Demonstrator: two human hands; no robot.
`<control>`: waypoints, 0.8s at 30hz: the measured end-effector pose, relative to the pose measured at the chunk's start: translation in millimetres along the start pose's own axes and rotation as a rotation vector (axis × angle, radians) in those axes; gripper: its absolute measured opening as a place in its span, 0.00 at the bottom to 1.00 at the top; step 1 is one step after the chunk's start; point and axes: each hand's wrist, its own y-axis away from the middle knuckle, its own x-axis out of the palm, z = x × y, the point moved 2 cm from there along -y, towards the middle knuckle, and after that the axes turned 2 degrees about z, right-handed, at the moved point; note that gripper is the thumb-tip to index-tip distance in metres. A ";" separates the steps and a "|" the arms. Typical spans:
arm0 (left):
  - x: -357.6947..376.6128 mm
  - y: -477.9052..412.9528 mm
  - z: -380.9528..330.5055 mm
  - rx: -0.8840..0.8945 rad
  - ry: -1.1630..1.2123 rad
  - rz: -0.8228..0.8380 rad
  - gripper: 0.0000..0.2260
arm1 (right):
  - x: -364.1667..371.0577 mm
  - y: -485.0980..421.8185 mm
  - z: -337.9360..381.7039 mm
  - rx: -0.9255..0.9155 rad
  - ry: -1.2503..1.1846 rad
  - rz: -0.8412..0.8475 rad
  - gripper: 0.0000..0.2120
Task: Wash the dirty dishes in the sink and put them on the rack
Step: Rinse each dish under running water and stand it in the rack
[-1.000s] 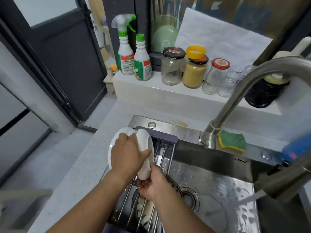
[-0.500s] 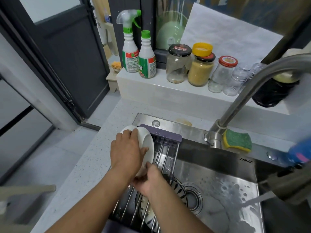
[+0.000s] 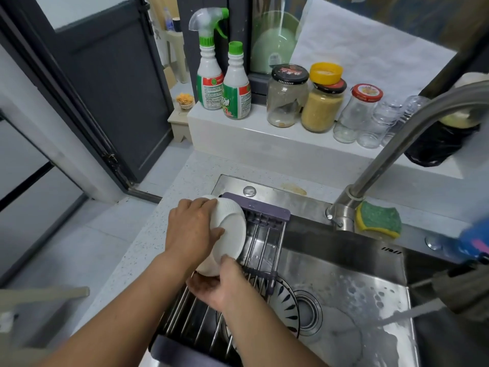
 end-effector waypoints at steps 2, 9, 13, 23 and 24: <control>2.5 3.9 2.4 0.001 0.047 -0.034 0.29 | -4.4 3.3 1.5 0.000 0.051 0.010 0.18; 14.6 18.8 5.8 -0.005 0.113 -0.093 0.33 | -16.4 1.1 12.6 -0.151 0.240 -0.035 0.14; 15.0 20.2 2.0 -0.005 0.134 -0.101 0.35 | -20.3 4.7 16.6 -0.196 0.354 -0.054 0.16; 26.9 47.2 -35.9 0.066 0.191 -0.181 0.30 | -55.2 22.8 35.0 -0.426 0.606 -0.033 0.08; 30.1 55.6 -44.5 0.091 0.257 -0.195 0.28 | -60.6 24.2 37.1 -0.490 0.657 -0.037 0.10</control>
